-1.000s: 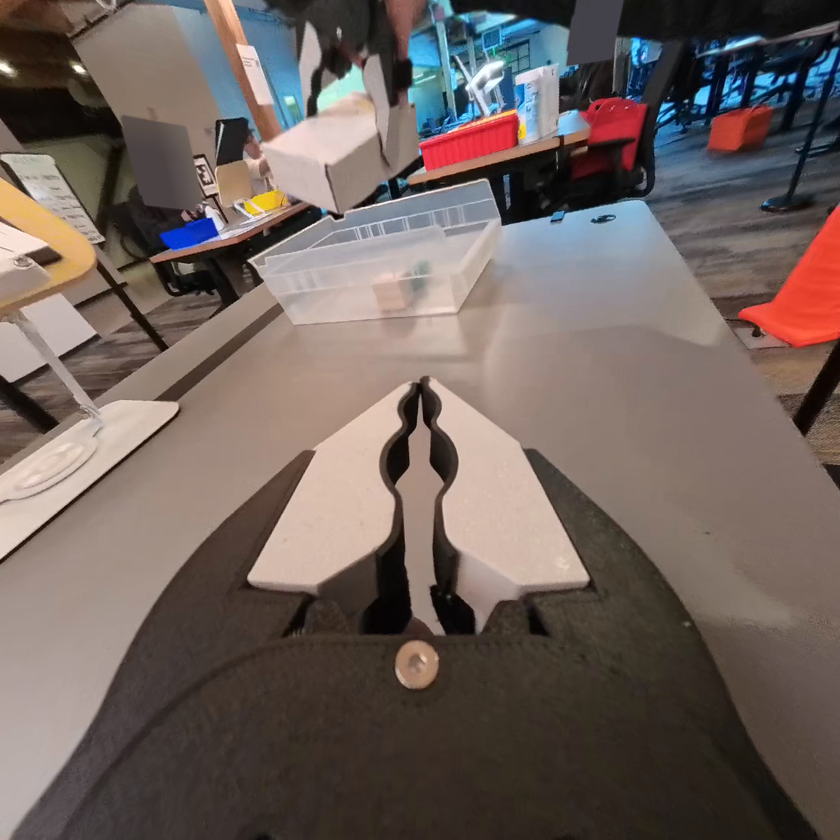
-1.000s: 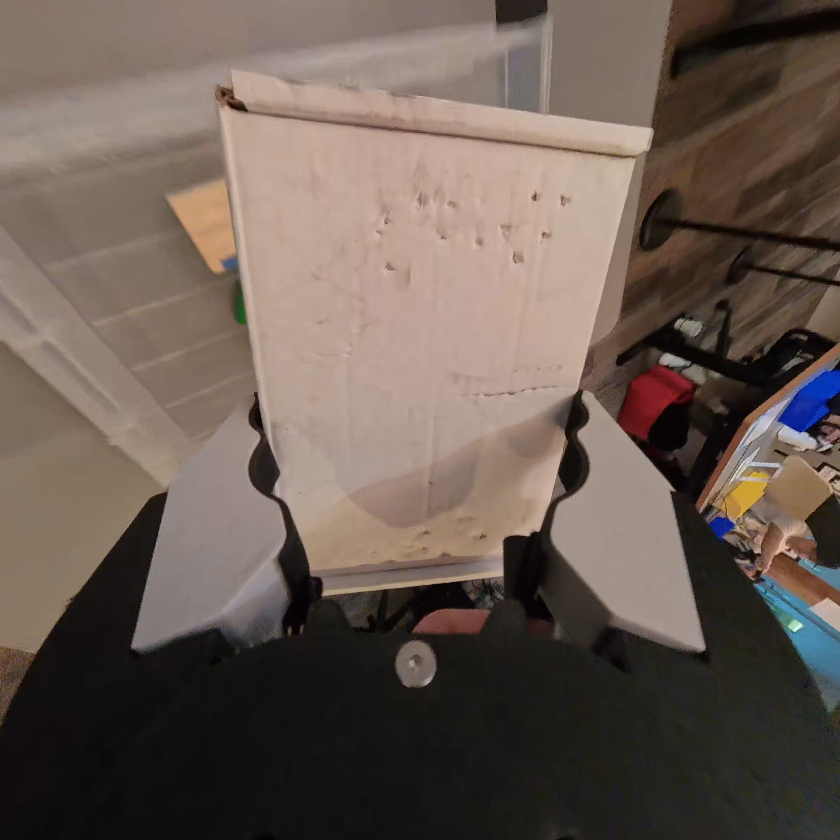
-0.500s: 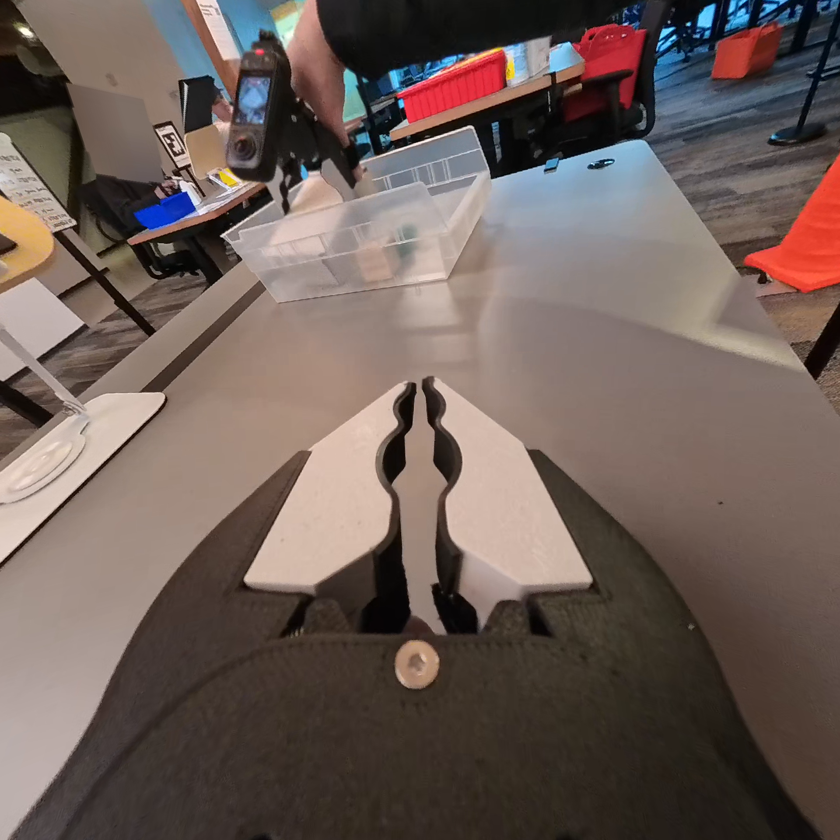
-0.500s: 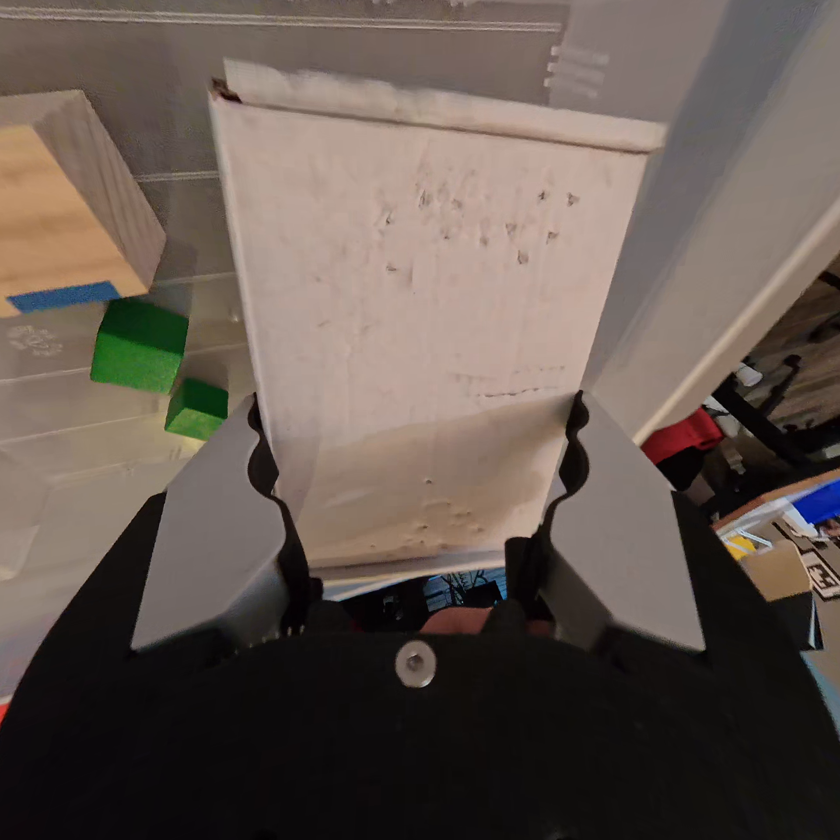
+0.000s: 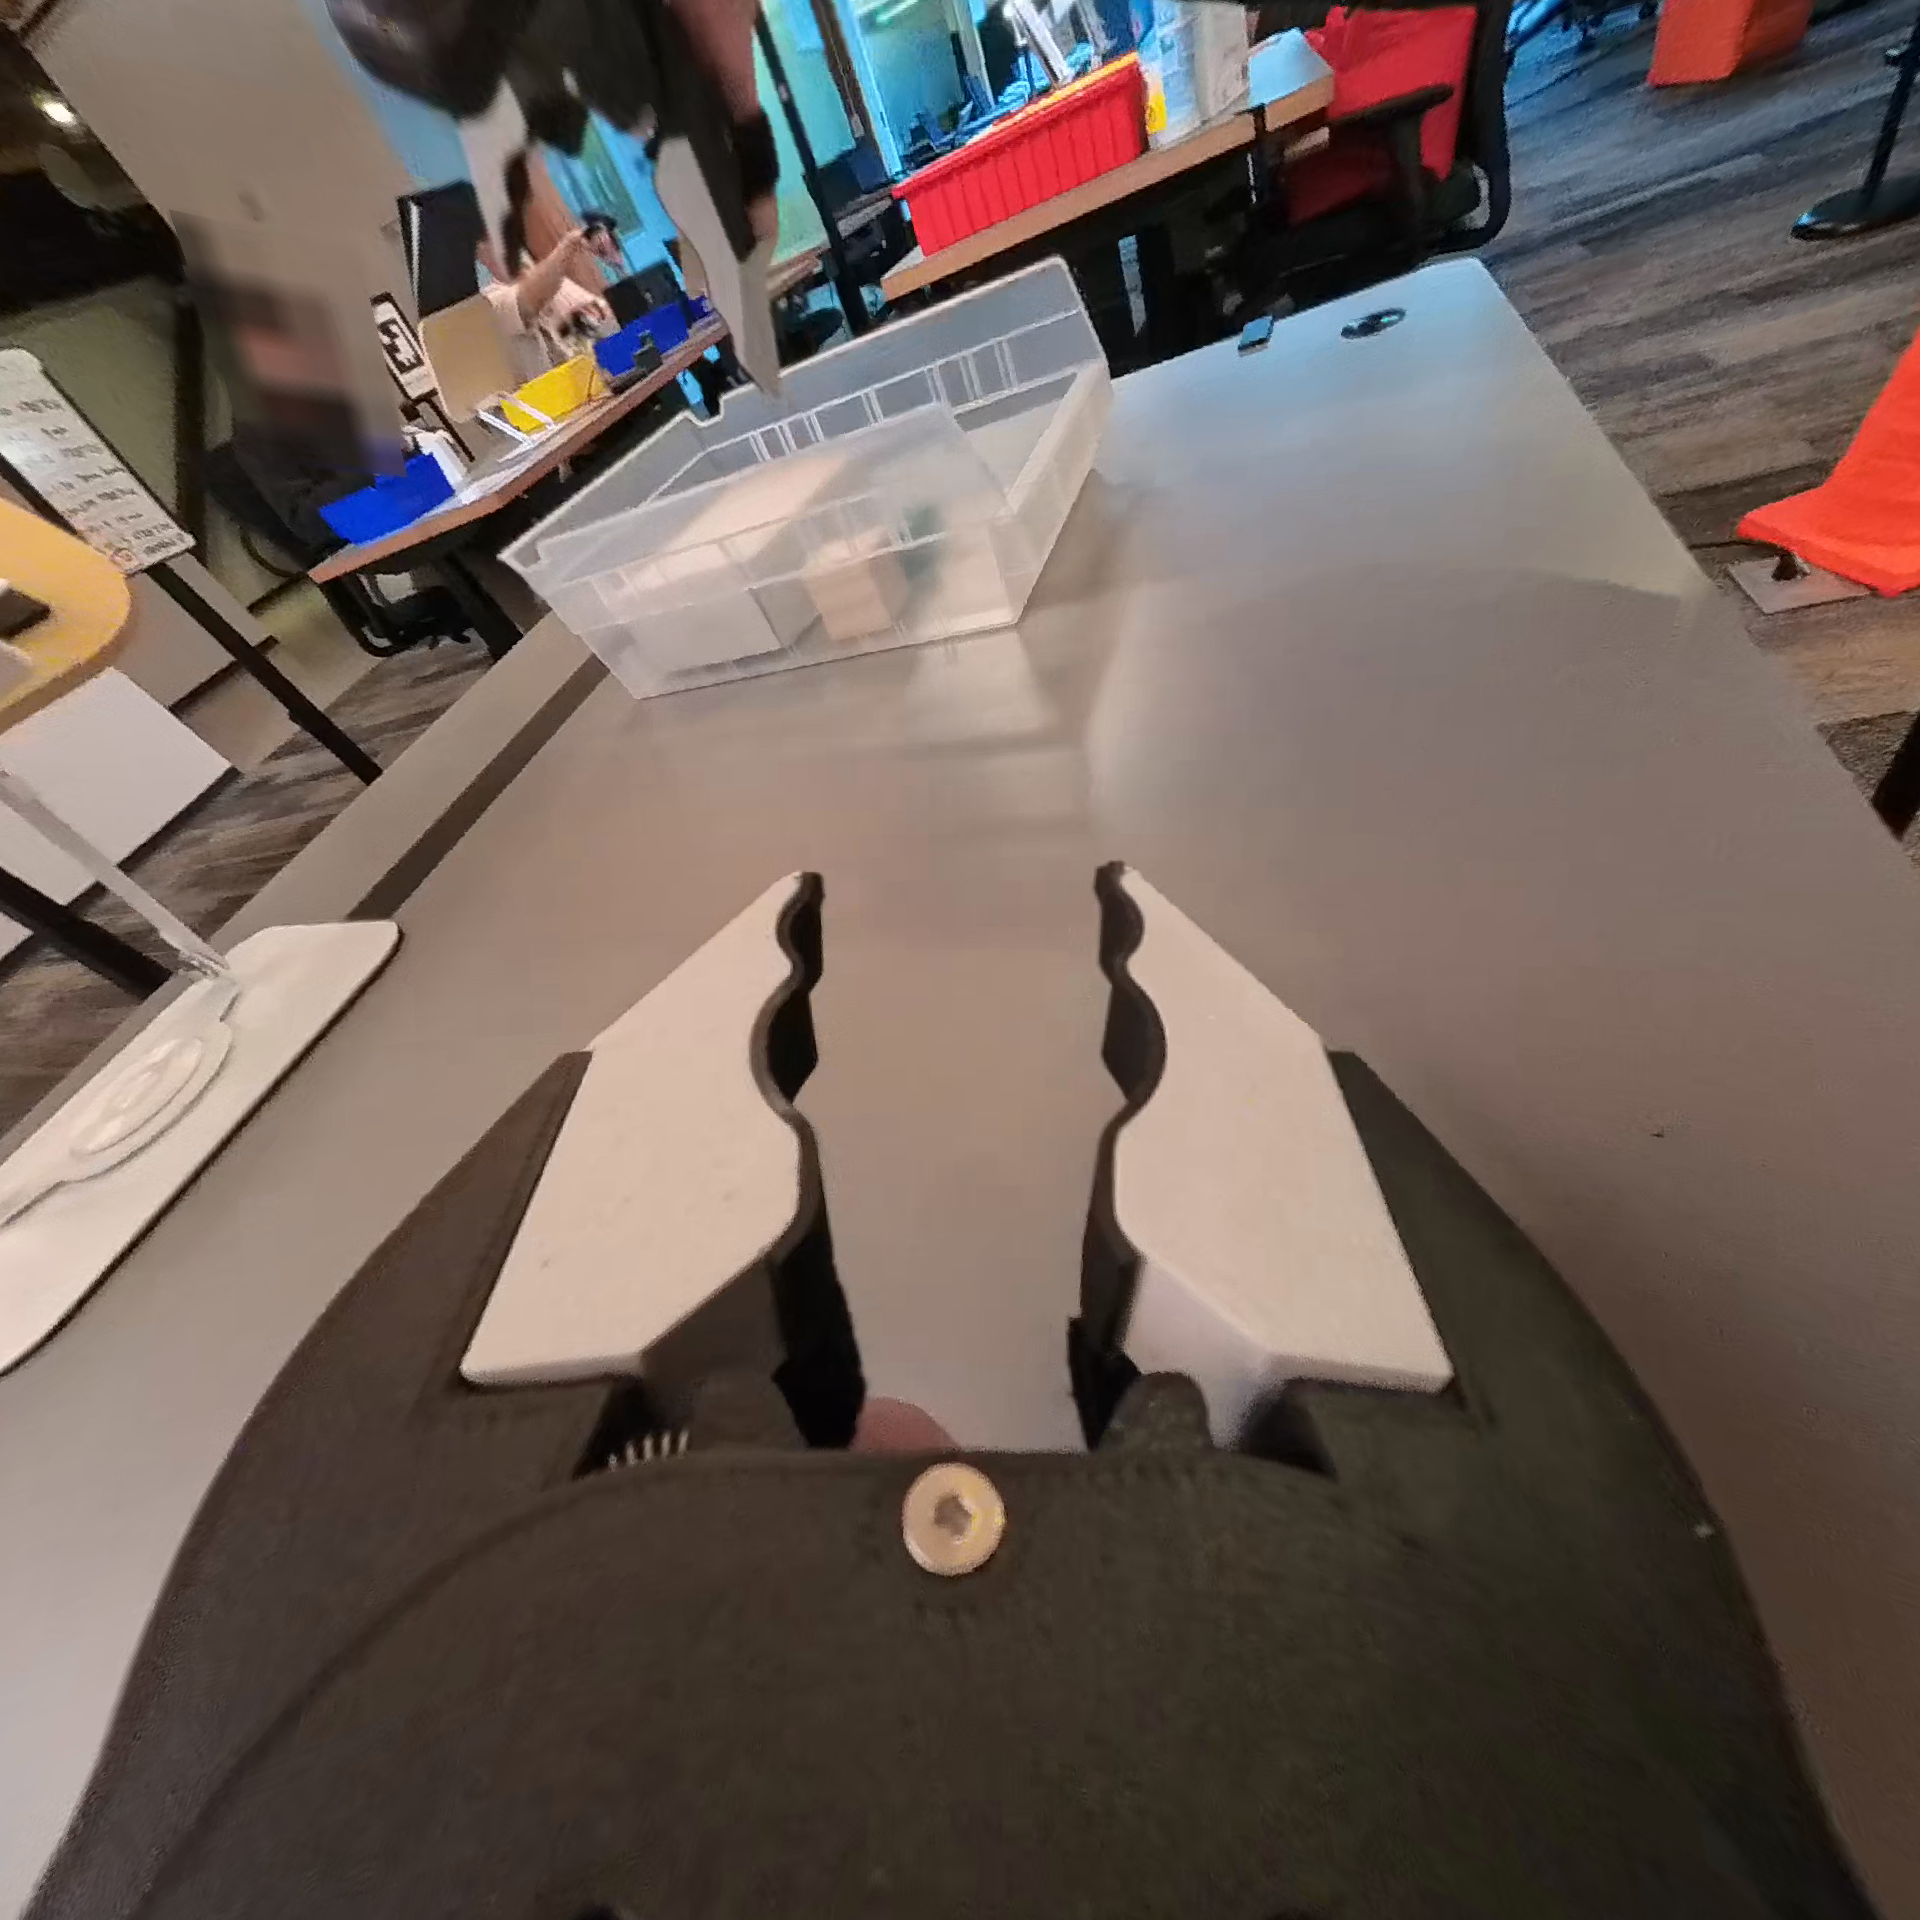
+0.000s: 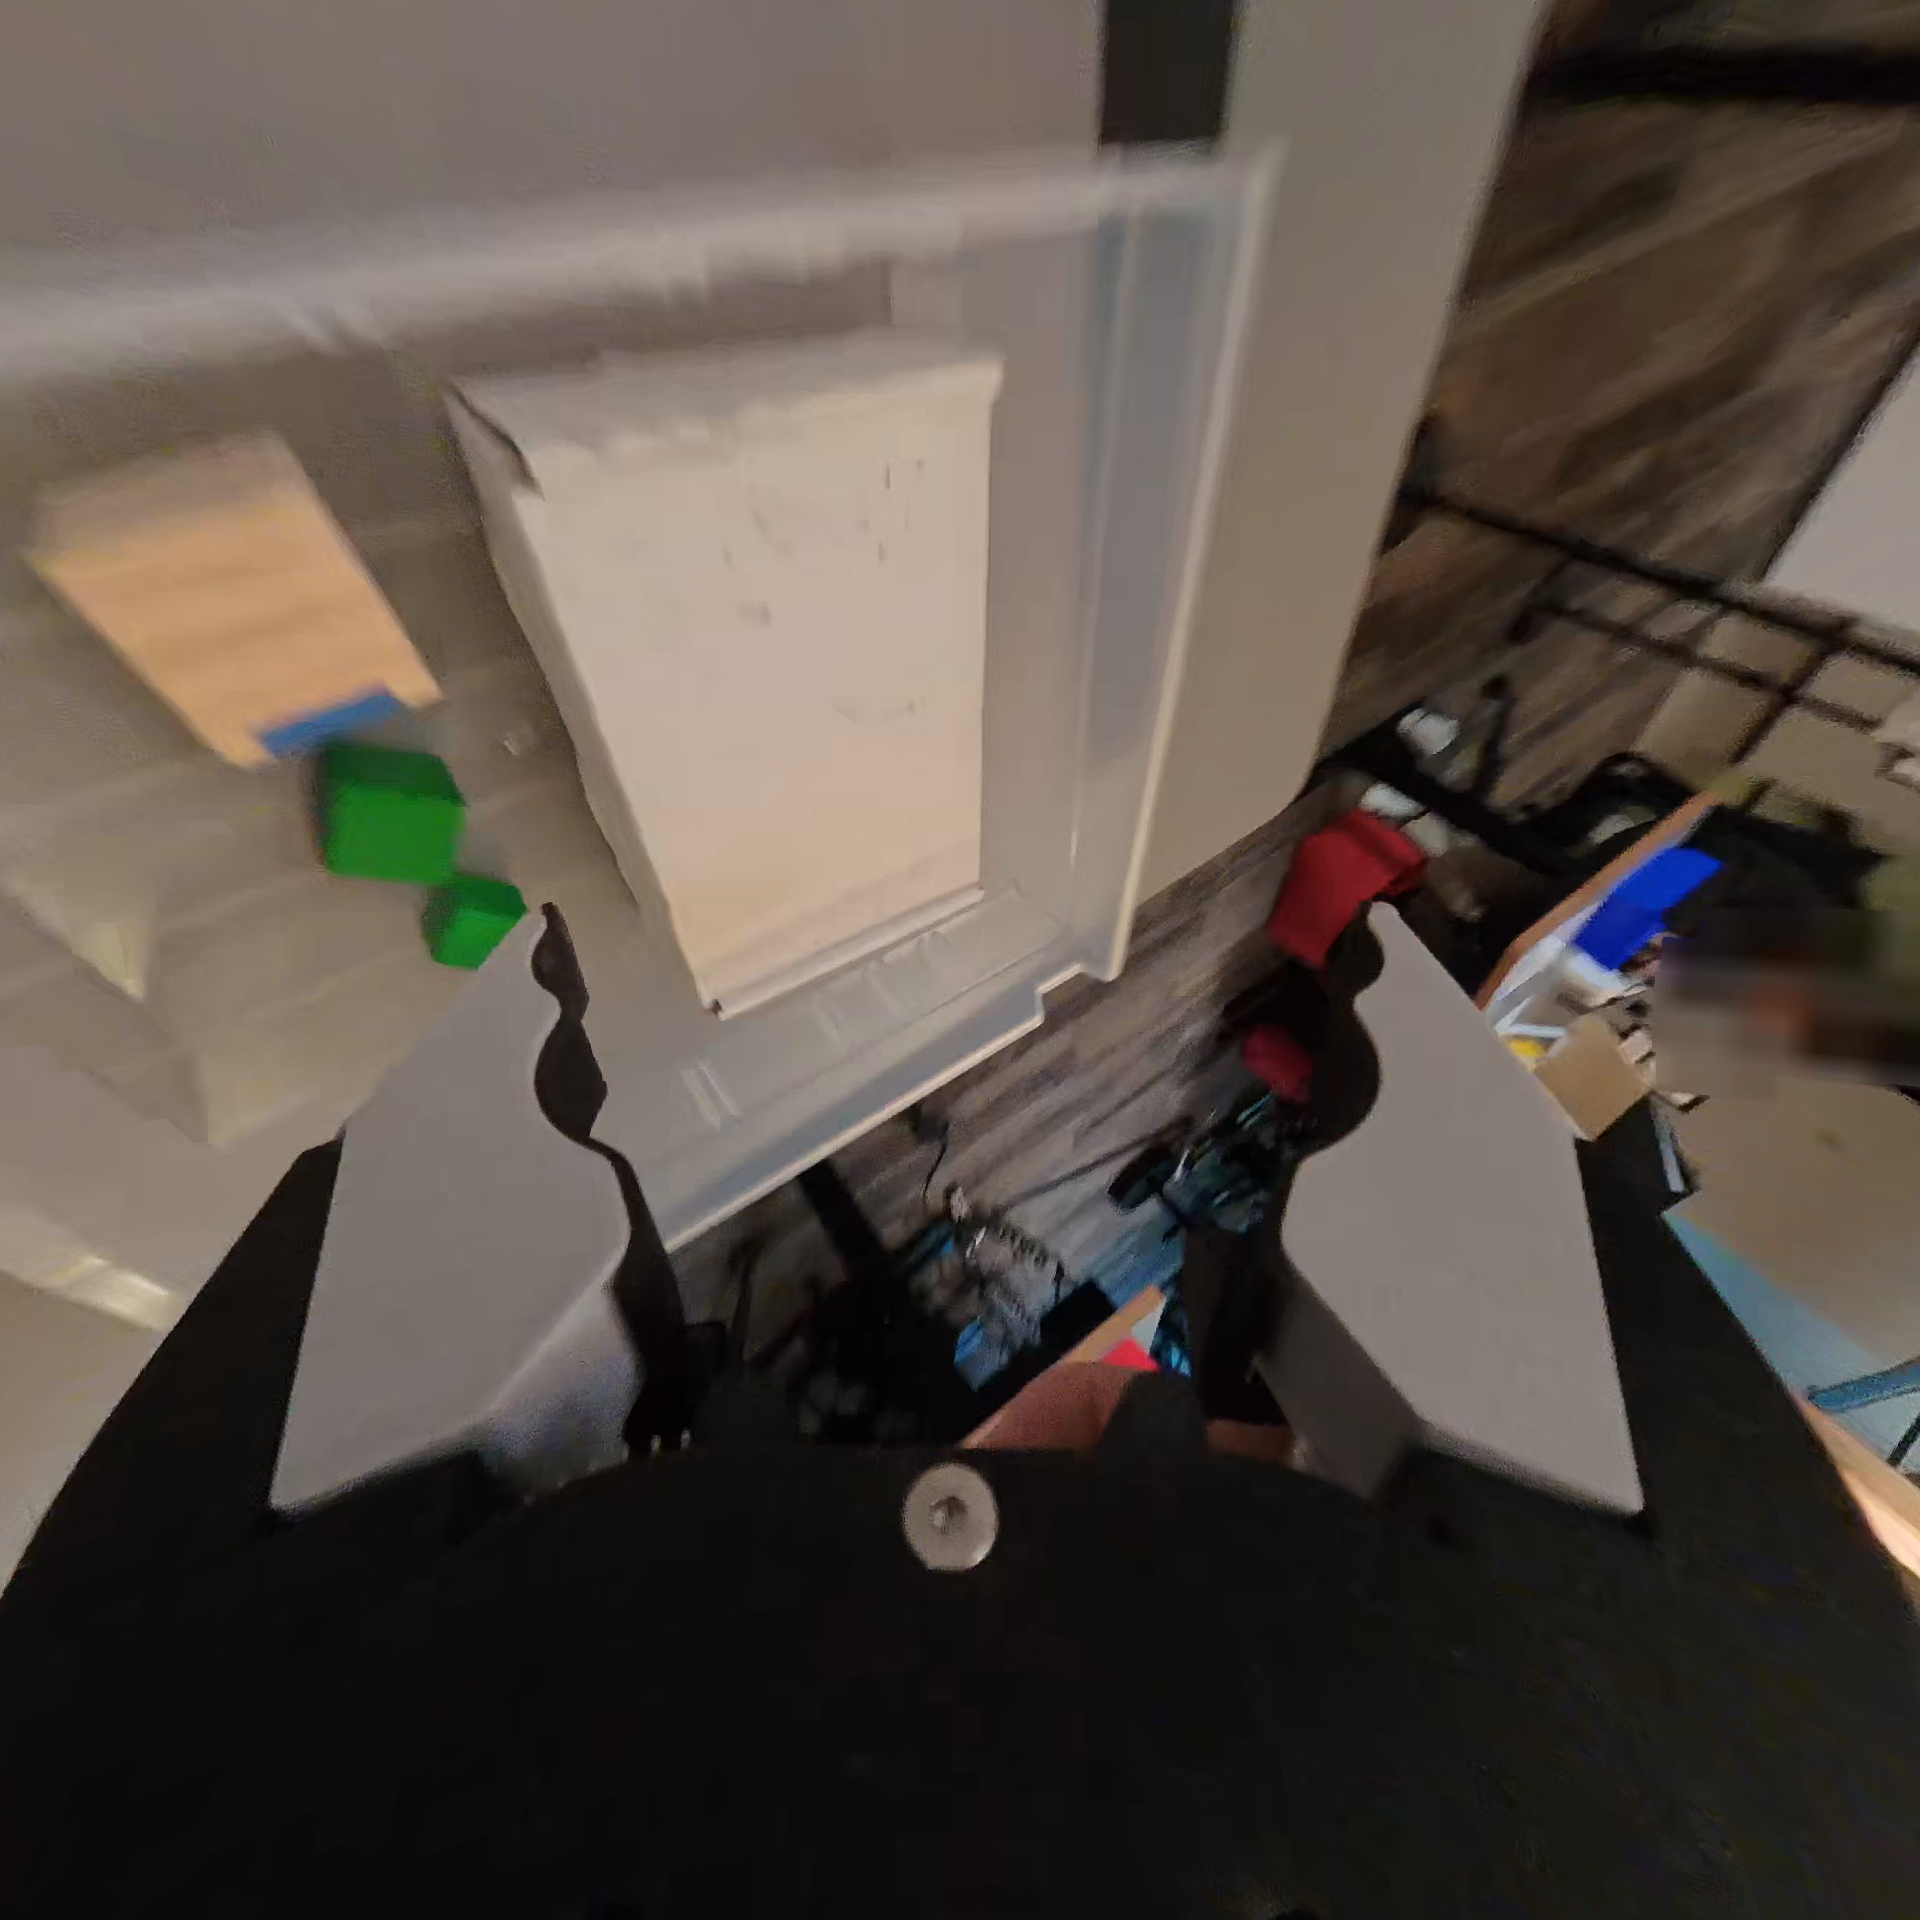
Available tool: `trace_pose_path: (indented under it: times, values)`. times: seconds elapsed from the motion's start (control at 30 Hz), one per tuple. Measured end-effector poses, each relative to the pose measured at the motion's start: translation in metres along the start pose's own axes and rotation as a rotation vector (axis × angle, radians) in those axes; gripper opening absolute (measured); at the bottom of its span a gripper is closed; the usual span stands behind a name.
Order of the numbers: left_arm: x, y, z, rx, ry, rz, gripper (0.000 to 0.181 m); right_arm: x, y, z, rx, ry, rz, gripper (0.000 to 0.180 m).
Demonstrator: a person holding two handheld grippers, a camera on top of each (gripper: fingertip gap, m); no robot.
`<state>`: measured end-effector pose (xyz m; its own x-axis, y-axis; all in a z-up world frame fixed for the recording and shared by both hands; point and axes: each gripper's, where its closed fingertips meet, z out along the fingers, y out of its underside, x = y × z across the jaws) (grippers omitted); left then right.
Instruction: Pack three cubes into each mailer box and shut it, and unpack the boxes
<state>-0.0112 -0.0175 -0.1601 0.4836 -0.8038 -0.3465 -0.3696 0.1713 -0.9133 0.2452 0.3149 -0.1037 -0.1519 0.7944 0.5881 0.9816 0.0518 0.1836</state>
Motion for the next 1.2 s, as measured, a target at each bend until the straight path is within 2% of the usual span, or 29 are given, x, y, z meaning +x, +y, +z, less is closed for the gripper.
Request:
trace_pose_path:
  times: [0.13,0.2,0.23,0.3,0.37,0.47,0.5,0.57,0.63,0.7,0.8,0.87,0.93,1.1,1.2]
  values:
    - [-0.018,-0.025,-0.015,0.043,-0.087,0.071,0.07,-0.03,-0.068,-0.086,0.23,0.165,-0.04,0.124]
    - [-0.031,-0.047,-0.033,0.049,-0.133,0.142,0.071,-0.064,-0.103,-0.114,0.324,0.202,-0.116,0.116]
    - [-0.037,-0.055,-0.043,0.021,-0.143,0.2,0.073,-0.086,-0.117,-0.122,0.351,0.198,-0.156,0.114]
    - [-0.061,-0.052,-0.067,-0.152,-0.18,0.33,0.074,-0.128,-0.137,-0.128,0.381,0.158,-0.204,0.114]
    - [-0.101,-0.037,-0.1,-0.34,-0.234,0.409,0.079,-0.165,-0.155,-0.132,0.448,0.113,-0.216,0.114]
    - [-0.165,0.0,-0.155,-0.563,-0.261,0.371,0.085,-0.203,-0.179,-0.14,0.576,0.056,-0.168,0.112]
    - [-0.184,0.016,-0.172,-0.629,-0.247,0.356,0.085,-0.213,-0.186,-0.141,0.603,0.046,-0.152,0.108]
    - [-0.212,0.058,-0.199,-0.792,-0.19,0.299,0.098,-0.235,-0.2,-0.141,0.654,0.009,-0.154,0.106]
    - [-0.235,0.095,-0.215,-0.905,-0.138,0.294,0.103,-0.251,-0.213,-0.139,0.708,-0.034,-0.132,0.104]
    - [-0.246,0.133,-0.225,-1.022,-0.062,0.201,0.12,-0.261,-0.224,-0.137,0.748,-0.077,-0.11,0.103]
    - [-0.256,0.176,-0.23,-1.122,0.026,0.127,0.128,-0.265,-0.237,-0.137,0.805,-0.098,-0.08,0.102]
    - [-0.267,0.196,-0.234,-1.184,0.042,0.161,0.129,-0.266,-0.243,-0.135,0.828,-0.113,-0.061,0.101]
    - [-0.271,0.21,-0.234,-1.199,0.071,0.124,0.133,-0.268,-0.247,-0.133,0.845,-0.123,-0.053,0.101]
    - [-0.267,0.238,-0.234,-1.265,0.157,0.075,0.131,-0.277,-0.254,-0.122,0.874,-0.165,-0.044,0.098]
    - [-0.271,0.238,-0.233,-1.275,0.163,0.1,0.129,-0.276,-0.256,-0.118,0.889,-0.176,-0.032,0.098]
